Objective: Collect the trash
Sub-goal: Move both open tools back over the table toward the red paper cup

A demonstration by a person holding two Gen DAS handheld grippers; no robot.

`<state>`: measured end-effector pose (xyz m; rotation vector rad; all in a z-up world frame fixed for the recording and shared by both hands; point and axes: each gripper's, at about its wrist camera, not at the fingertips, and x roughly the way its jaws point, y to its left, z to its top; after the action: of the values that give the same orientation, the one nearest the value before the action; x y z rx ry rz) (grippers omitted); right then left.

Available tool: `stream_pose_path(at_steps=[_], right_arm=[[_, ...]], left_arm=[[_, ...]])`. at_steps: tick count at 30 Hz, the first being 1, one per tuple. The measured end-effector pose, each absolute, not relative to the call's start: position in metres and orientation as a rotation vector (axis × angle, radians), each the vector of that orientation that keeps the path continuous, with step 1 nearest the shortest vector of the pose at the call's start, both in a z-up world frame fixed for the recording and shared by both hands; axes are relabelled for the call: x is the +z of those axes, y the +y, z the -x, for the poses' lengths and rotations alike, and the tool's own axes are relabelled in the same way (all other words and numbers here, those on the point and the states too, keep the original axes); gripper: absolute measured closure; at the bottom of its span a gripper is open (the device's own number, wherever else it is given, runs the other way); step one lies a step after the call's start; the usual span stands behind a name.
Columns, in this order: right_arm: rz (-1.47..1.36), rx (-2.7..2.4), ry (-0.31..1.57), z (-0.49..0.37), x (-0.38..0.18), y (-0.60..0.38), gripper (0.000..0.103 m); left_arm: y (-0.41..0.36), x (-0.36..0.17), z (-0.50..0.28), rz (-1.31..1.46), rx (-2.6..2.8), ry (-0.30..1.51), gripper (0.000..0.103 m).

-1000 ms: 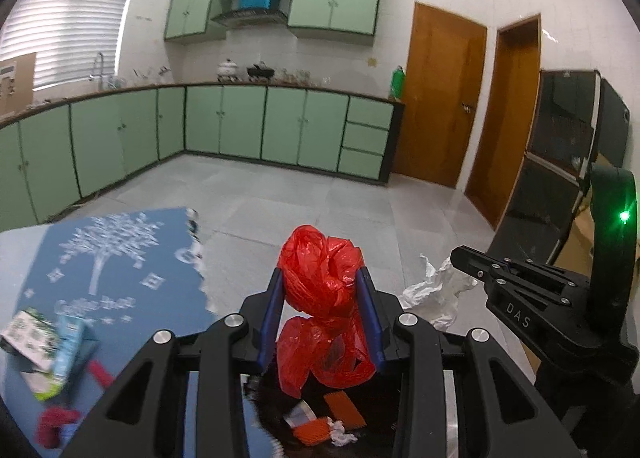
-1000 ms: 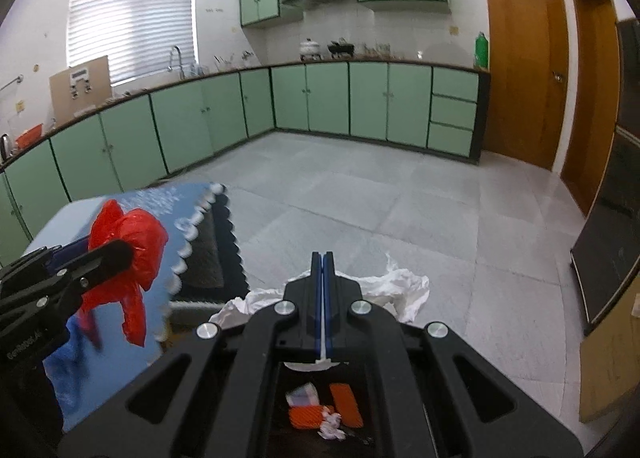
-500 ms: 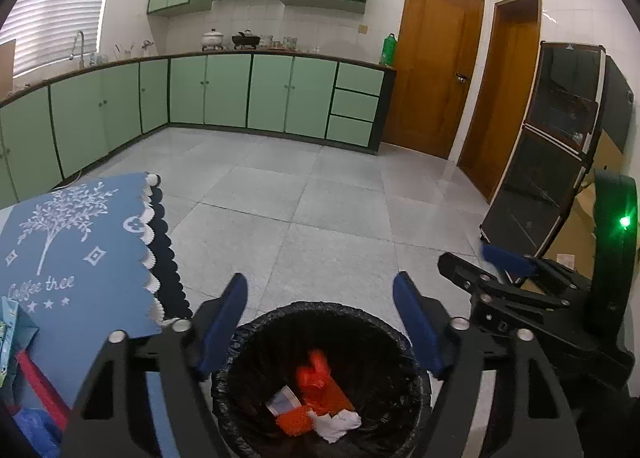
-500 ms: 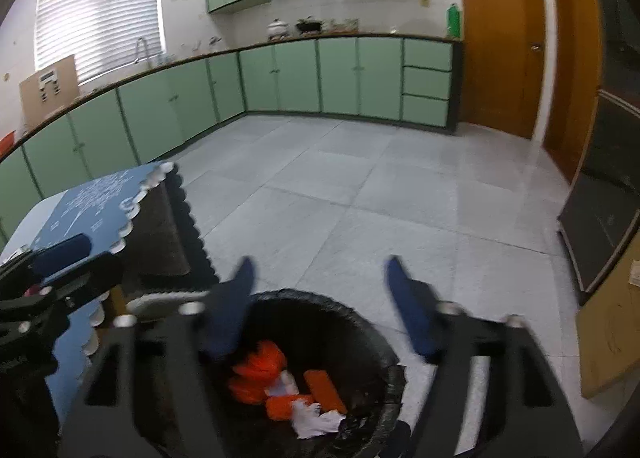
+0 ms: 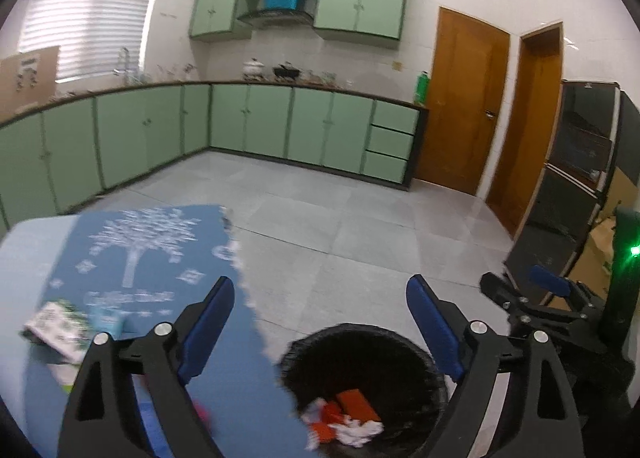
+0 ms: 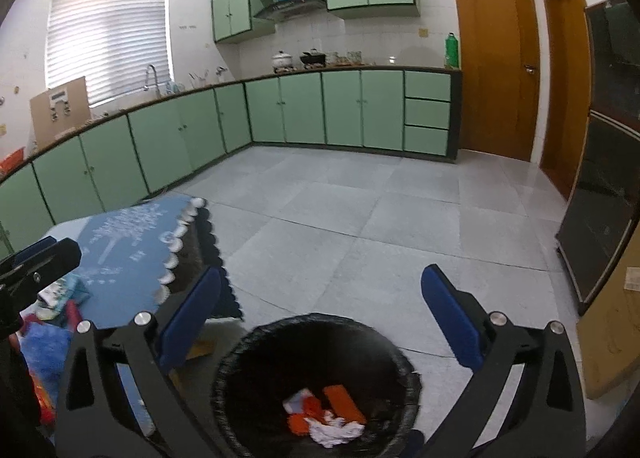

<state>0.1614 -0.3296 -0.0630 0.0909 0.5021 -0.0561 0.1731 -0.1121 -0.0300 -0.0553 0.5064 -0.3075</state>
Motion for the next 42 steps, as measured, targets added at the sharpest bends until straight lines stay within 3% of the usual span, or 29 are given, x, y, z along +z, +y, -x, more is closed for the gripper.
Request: stream_pose_path(at_steps=[8, 19, 42], right_arm=[[-0.123, 0.031, 0.485, -0.143, -0.056, -0.276, 0.005], [-0.075, 0.143, 0.452, -0.106, -0.061, -0.198, 0.005], [0.004, 0.218, 0.48, -0.087, -0.065, -0.153, 0.005]], left_arm=[[-0.036, -0.025, -0.135, 0.033, -0.178, 0.497, 0.016], [0.042, -0.058, -0.075, 0.047, -0.062, 0.568, 0.016], [0.048, -0.126, -0.042, 0.049, -0.081, 0.718, 0.016]])
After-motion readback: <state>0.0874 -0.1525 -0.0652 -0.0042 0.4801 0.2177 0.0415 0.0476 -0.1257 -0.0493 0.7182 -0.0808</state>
